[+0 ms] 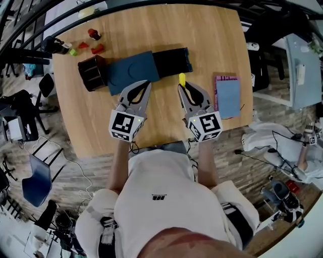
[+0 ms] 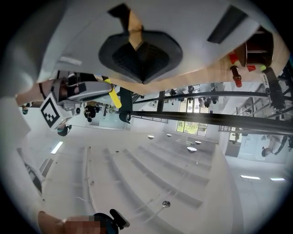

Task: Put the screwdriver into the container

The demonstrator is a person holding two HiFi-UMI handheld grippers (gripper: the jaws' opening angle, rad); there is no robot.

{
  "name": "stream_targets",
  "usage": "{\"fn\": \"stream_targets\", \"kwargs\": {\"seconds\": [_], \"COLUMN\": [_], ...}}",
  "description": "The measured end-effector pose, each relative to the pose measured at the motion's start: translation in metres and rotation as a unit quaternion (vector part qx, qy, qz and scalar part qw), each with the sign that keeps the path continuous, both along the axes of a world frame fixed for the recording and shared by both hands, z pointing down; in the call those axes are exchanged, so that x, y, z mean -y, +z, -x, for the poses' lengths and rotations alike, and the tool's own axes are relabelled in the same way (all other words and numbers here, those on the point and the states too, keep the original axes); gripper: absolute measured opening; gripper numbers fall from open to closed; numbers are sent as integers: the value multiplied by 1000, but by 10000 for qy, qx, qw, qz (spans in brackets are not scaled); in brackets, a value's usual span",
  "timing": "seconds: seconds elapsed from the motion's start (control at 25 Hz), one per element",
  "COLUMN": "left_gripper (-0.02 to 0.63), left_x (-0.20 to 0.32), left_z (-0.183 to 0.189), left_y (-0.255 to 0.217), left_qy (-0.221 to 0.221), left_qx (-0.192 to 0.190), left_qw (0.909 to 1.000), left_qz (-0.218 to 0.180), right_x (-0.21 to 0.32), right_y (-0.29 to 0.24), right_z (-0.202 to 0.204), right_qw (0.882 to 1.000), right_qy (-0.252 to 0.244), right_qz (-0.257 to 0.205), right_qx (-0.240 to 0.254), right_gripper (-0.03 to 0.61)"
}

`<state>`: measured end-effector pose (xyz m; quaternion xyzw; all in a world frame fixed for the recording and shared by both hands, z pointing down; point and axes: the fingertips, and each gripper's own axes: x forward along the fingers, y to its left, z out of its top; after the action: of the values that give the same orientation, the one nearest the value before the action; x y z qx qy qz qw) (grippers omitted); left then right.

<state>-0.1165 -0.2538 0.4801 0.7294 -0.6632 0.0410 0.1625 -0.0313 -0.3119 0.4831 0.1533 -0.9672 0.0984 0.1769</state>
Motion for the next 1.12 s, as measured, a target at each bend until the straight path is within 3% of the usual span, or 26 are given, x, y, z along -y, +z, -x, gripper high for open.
{"fn": "stream_targets", "kwargs": {"seconds": [1.12], "left_gripper": [9], "left_x": [63], "left_z": [21], "left_y": [88], "left_qy": [-452], "left_qx": [-415], "left_qw": [9967], "left_qz": [536], "right_x": [67], "right_y": [115], "right_z": [55], "right_qw": [9889], "right_qy": [-949], "right_qz": [213], "right_qx": [-1120], "right_gripper": [58]}}
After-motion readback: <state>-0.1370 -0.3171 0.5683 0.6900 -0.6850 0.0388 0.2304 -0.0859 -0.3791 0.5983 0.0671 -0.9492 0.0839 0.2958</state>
